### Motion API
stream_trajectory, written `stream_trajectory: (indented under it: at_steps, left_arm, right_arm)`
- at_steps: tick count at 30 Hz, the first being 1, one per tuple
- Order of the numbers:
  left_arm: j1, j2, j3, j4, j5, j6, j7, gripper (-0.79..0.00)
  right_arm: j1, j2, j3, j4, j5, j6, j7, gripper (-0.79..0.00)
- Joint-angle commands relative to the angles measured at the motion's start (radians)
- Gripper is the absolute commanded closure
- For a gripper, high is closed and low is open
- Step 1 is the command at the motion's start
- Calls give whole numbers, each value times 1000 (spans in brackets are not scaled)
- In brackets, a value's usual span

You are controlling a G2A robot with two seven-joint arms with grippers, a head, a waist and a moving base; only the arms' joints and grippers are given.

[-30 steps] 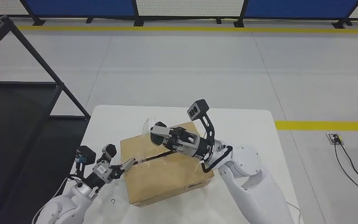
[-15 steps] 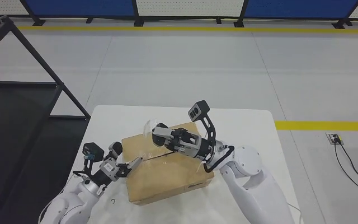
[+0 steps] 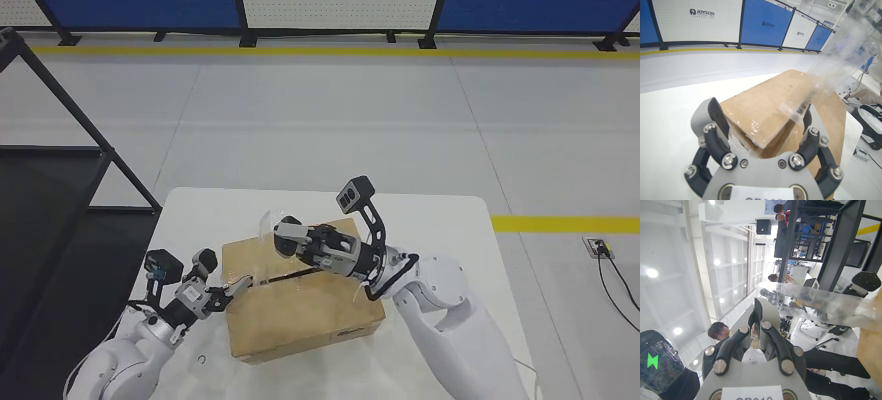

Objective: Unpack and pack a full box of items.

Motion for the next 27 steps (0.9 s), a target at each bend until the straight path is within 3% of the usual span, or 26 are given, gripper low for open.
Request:
stream_trajectory:
  at_steps: [1,6,18,27]
  left_arm:
    - [11,2,-21,-10,-18,-2,-14,-785]
    - [9,7,-46,-36,-65,-7,-64,-785]
    - [-114,1,76,31,-2,25,-153,-785]
    - [-133,3,88,54,16,28,-198,-785]
  right_arm:
    - [3,0,3,7,4,-2,4,0]
    - [12,0,6,27,17,-4,19,0]
    - [35,-2,5,64,34,-1,40,0]
    - [35,-1,8,69,36,1,48,0]
